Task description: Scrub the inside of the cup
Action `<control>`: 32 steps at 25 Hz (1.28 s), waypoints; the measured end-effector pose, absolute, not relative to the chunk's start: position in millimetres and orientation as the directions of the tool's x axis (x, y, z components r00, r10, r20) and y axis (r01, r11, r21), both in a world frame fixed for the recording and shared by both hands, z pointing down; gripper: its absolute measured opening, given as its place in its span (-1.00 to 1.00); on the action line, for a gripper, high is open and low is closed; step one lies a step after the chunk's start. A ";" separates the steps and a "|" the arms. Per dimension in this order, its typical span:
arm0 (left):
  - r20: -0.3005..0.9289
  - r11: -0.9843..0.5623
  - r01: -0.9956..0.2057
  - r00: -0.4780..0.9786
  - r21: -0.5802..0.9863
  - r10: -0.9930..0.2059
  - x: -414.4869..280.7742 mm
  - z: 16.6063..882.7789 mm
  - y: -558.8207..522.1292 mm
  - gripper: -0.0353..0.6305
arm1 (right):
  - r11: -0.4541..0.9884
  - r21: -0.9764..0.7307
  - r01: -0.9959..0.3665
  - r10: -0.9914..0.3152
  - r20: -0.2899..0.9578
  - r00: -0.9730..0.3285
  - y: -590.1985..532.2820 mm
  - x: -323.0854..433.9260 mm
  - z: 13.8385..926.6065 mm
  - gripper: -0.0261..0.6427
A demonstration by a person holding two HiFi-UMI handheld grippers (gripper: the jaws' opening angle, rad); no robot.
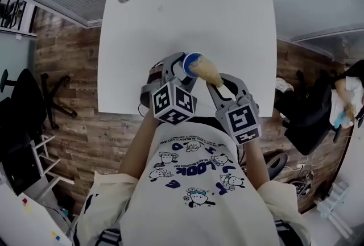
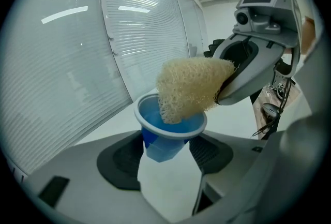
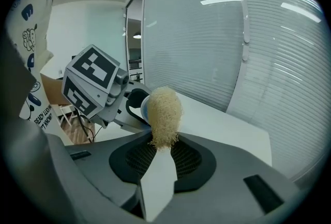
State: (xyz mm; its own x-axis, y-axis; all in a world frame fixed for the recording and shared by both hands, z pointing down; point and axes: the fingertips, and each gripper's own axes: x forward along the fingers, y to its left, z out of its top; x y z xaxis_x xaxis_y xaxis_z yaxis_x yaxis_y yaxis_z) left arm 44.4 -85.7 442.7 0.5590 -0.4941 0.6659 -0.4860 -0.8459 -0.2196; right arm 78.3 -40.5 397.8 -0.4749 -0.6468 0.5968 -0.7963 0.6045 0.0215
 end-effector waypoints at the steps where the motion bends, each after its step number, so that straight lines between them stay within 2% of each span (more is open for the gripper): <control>1: 0.666 -0.847 -0.481 0.558 -0.227 -0.496 43.5 441.4 -86.1 0.04 | 0.603 0.016 -0.798 -0.644 0.600 -0.474 -41.5 79.7 398.0 -0.68; 10: 0.671 -0.851 -0.387 0.528 -0.356 -0.521 41.6 433.0 -86.4 0.02 | 0.604 -0.008 -0.797 -0.624 0.617 -0.479 -47.5 88.0 405.9 -0.68; 20: 0.667 -0.850 -0.325 0.527 -0.415 -0.527 35.1 422.5 -84.2 0.00 | 0.667 0.023 -0.744 -0.575 0.651 -0.496 -52.4 85.5 406.1 -0.68; 26: 0.672 -0.843 -0.242 0.517 -0.480 -0.531 25.9 416.8 -77.9 -0.01 | 0.734 -0.070 -0.676 -0.447 0.699 -0.558 -48.1 73.2 407.6 -0.68; 32: 0.649 -0.791 -0.189 0.478 -0.582 -0.591 16.8 411.3 -82.2 -0.03 | 0.746 -0.199 -0.636 -0.323 0.726 -0.607 -55.4 61.7 408.3 -0.69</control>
State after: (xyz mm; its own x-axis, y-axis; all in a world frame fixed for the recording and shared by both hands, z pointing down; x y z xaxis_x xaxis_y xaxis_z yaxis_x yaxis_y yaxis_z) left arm 16.8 -82.2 411.3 0.4780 -0.5913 0.6495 -0.1887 -0.7913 -0.5816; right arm 61.7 -55.4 408.3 -0.6068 -0.3232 0.7262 -0.6359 0.7456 -0.1994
